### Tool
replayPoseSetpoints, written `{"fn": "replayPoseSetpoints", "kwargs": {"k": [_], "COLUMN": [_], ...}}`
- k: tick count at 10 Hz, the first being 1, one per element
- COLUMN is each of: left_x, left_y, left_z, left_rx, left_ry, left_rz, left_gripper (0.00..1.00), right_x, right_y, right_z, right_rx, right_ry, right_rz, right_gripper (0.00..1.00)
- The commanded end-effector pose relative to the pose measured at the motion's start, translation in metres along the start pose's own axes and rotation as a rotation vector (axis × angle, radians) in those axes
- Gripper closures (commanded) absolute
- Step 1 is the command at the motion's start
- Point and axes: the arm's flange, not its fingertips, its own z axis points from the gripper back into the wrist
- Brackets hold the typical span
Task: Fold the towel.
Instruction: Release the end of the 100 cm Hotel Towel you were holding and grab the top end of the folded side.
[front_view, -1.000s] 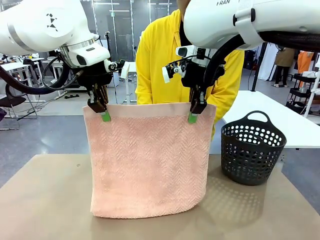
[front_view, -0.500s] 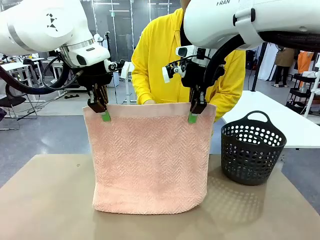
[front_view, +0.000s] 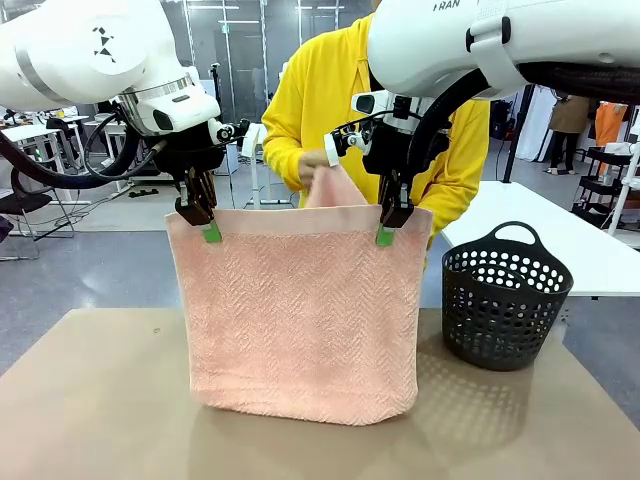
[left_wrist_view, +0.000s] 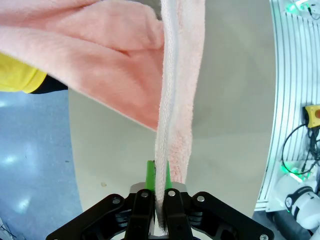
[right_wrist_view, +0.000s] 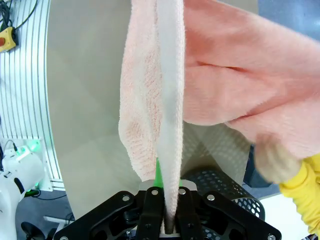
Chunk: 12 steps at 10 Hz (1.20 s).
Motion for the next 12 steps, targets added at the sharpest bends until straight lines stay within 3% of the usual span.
{"fn": "replayPoseSetpoints", "kwargs": {"k": [1,12], "left_x": [-0.0003,-0.0003], "left_y": [0.0006,0.0006], "left_z": [0.0001,0.0001], "left_rx": [0.001,0.001], "left_ry": [-0.001,-0.001], "left_rz": [0.001,0.001], "left_gripper": [1.0,1.0], "right_x": [-0.0013,-0.0013], "right_y": [-0.0003,-0.0003], "right_z": [-0.0006,-0.0006], "right_rx": [-0.002,-0.002], "right_ry": [0.008,0.008], "right_rz": [0.001,0.001], "right_gripper": [1.0,1.0]}}
